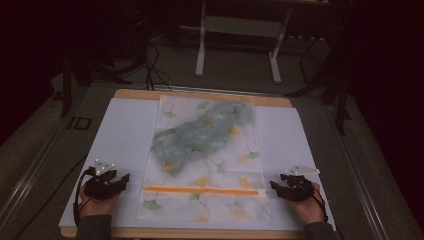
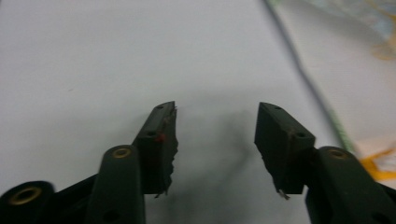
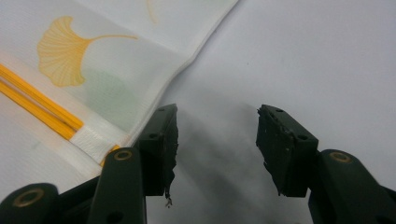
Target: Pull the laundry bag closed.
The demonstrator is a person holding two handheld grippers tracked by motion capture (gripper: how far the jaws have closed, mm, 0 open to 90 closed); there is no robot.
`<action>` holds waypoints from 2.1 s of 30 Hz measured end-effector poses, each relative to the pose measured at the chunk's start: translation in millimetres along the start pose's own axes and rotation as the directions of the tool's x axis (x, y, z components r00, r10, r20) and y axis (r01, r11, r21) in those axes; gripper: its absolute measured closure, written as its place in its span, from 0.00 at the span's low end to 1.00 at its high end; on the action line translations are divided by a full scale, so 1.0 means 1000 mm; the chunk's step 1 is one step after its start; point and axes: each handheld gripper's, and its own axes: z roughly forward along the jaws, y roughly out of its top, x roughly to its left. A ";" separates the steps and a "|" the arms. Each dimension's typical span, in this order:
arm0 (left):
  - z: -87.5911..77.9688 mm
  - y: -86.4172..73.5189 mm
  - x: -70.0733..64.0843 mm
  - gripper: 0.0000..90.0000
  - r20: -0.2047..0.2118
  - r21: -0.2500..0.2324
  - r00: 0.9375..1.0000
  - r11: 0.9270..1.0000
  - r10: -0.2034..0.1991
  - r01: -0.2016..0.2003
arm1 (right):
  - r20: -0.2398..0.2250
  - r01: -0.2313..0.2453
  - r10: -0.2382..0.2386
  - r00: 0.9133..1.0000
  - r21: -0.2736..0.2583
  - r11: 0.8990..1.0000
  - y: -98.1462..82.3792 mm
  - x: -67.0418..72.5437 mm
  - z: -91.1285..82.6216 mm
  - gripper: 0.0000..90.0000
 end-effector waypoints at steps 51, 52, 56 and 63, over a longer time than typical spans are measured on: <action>-0.014 0.000 -0.008 0.59 0.075 0.008 0.993 0.996 0.087 -0.088 | -0.110 0.127 -0.134 0.985 -0.064 0.990 0.033 0.044 -0.006 0.58; -0.014 0.000 -0.008 0.59 0.075 0.008 0.993 0.996 0.087 -0.088 | -0.113 0.130 -0.137 0.984 -0.067 0.989 0.034 0.045 -0.005 0.58; -0.014 0.000 -0.009 0.60 0.076 0.010 0.993 0.996 0.088 -0.089 | -0.120 0.144 -0.151 0.981 -0.065 0.987 0.039 0.050 -0.003 0.58; -0.014 0.000 -0.009 0.60 0.075 0.013 0.993 0.996 0.091 -0.092 | -0.139 0.168 -0.177 0.974 -0.077 0.983 0.049 0.060 0.002 0.58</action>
